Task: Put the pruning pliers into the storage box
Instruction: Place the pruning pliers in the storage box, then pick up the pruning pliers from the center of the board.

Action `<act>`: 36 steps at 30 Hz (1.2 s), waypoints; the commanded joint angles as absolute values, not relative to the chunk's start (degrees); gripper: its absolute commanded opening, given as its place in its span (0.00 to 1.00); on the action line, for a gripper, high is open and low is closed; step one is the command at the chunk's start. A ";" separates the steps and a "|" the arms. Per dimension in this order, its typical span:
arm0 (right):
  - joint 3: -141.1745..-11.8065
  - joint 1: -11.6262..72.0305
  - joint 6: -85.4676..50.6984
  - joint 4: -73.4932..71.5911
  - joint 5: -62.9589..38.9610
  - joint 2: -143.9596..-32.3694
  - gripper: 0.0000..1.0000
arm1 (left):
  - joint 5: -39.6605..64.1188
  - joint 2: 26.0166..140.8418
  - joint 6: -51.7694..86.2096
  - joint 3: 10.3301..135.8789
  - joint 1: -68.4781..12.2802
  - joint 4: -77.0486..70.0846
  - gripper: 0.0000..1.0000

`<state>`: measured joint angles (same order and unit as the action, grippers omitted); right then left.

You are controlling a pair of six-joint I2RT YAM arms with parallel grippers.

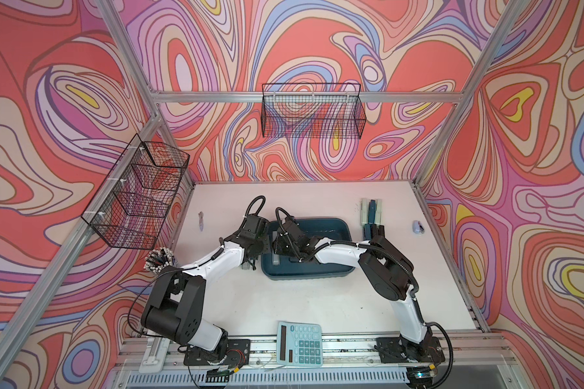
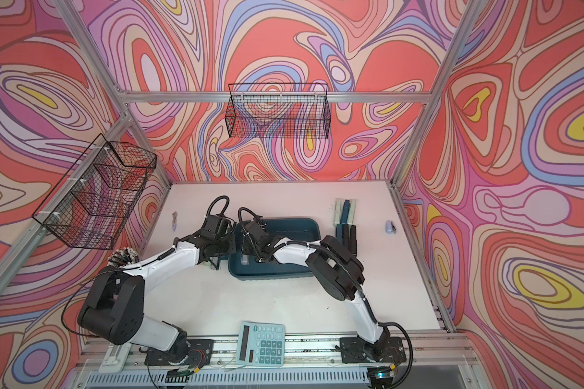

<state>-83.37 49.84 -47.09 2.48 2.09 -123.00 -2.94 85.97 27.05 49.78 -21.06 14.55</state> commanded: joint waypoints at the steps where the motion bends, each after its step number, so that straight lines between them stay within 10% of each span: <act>1: -84.63 49.70 -48.46 1.06 1.36 -124.12 0.42 | -2.20 85.25 26.82 48.27 -21.52 15.56 0.00; 19: -80.95 48.19 -41.31 7.27 7.79 -114.86 0.46 | -1.92 83.25 26.26 46.66 -21.46 12.54 0.00; 36: -62.06 24.15 -33.34 22.72 10.85 -81.49 0.46 | -2.69 85.03 23.88 48.22 -21.52 12.97 0.00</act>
